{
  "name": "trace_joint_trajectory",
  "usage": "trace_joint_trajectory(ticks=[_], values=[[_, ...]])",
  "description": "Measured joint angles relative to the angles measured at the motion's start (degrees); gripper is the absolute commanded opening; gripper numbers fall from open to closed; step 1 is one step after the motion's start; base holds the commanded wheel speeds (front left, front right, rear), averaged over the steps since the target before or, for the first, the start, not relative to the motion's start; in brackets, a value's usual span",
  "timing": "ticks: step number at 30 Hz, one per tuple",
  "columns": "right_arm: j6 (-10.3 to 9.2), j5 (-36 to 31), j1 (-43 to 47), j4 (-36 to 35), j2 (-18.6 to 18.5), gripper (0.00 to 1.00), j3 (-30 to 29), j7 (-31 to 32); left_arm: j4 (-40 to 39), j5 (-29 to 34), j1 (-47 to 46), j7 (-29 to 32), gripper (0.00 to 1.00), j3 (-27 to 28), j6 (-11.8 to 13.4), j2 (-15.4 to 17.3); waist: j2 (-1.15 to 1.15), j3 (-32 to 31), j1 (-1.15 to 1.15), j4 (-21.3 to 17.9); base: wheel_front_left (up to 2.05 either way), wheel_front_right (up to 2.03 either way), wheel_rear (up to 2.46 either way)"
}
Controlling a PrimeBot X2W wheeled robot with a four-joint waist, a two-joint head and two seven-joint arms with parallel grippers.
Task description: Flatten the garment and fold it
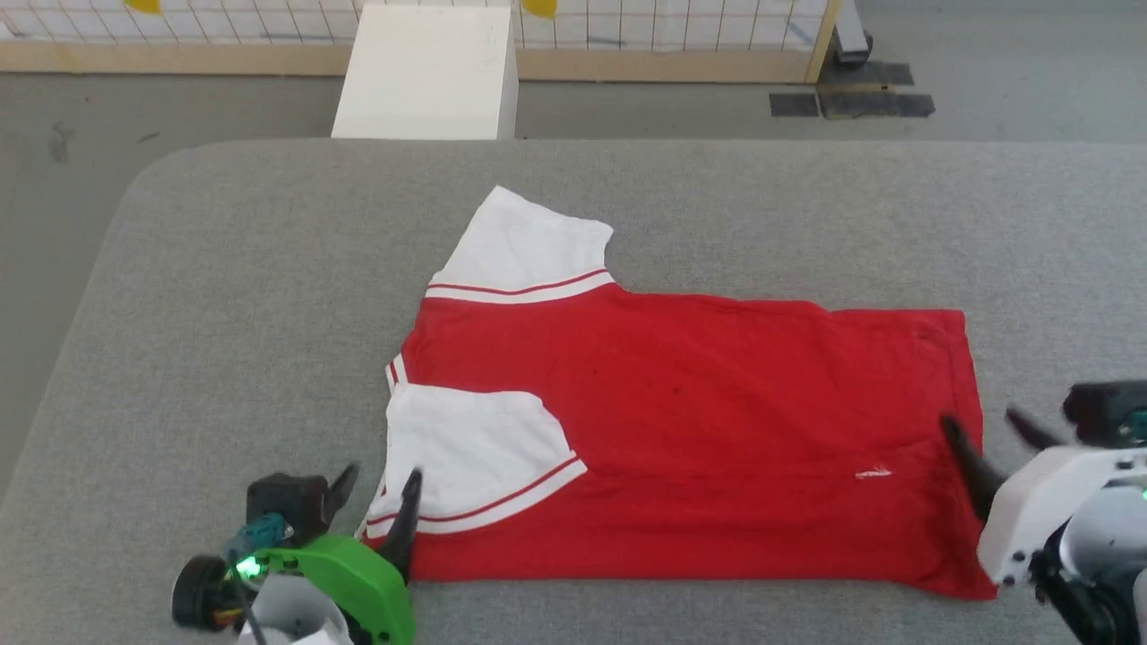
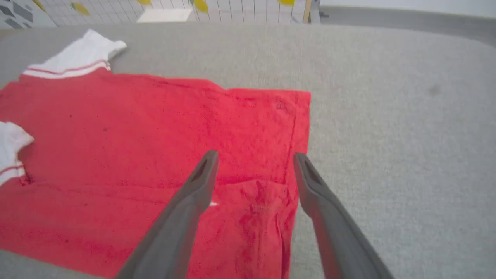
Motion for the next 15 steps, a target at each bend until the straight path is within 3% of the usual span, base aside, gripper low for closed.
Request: trace_joint_trajectory(ticks=[8,15], values=[[0.0,-1.5,-0.5,-3.7,1.5,1.0,-0.4,-18.9,-2.4,3.3,-4.2,-11.6,1.0,1.7,-2.4,-0.5,0.0,-0.1,0.0,-1.6,0.0,0.0,0.0],[0.0,-2.8,-0.5,-3.6,5.3,1.0,0.3,-27.4,-3.0,5.8,-10.2,-11.5,1.0,1.6,-3.9,0.3,0.0,1.6,0.0,-3.7,0.0,0.0,0.0]])
